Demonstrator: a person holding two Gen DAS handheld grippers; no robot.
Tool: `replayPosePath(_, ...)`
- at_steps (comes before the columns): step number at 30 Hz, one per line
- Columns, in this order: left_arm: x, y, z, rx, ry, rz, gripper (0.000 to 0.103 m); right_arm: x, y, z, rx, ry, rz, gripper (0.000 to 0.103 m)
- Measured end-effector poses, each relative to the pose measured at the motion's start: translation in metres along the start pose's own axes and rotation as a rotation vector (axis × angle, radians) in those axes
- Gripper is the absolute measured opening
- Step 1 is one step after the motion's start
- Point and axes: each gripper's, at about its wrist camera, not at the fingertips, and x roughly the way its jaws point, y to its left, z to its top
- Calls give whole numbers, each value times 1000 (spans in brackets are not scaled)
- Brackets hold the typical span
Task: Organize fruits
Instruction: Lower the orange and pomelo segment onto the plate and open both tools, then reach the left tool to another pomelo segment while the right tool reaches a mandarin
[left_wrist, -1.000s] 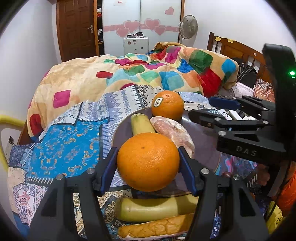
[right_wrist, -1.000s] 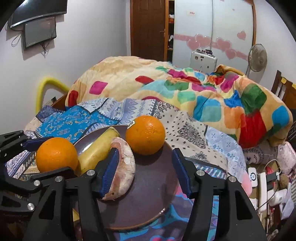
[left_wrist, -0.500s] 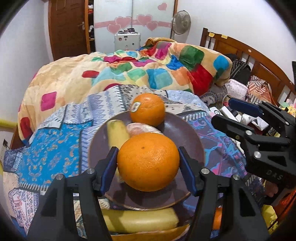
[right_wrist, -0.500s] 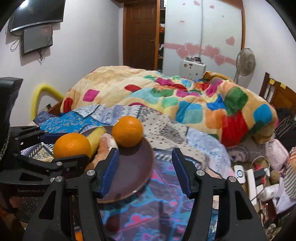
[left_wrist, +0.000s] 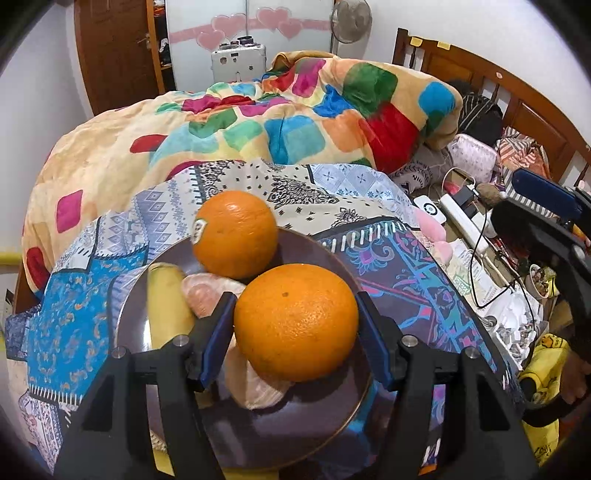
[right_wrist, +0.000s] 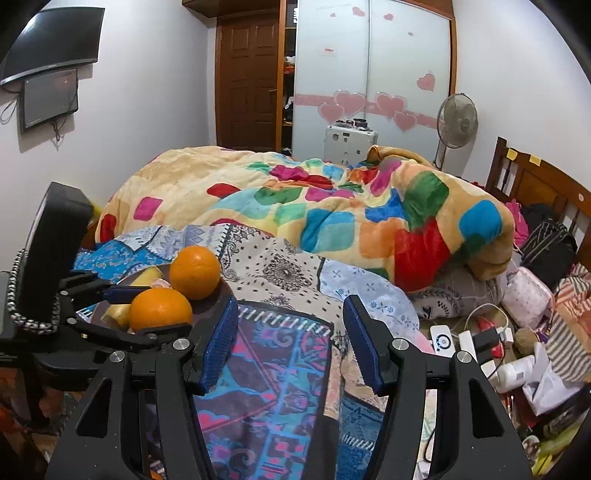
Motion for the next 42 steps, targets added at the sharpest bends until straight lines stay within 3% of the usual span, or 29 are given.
replayPosePath(11, 16, -14, 8, 35, 50, 44, 65, 3, 0, -10, -1, 16, 33, 56)
replayPosePath(15, 22, -10, 6, 5, 101, -4, 66, -1, 4, -13, -5, 16, 44, 56)
replayPosePath(23, -12, 2, 1, -44, 27, -23, 68, -12, 14, -14, -18, 3, 50, 56)
replayPosePath(29, -56, 12, -12, -49, -51, 19, 68, -23, 22, -14, -10, -2, 69, 56)
replayPosePath(32, -85, 20, -24, -60, -102, 43, 69, -32, 27, -15, -7, -8, 80, 56)
replayPosePath(36, -120, 30, -45, -75, -160, 77, 78, -45, 33, -19, 0, -14, 96, 56)
replayPosePath(42, -150, 39, -85, -100, -178, 91, 82, -59, 41, -35, 7, -5, 116, 59)
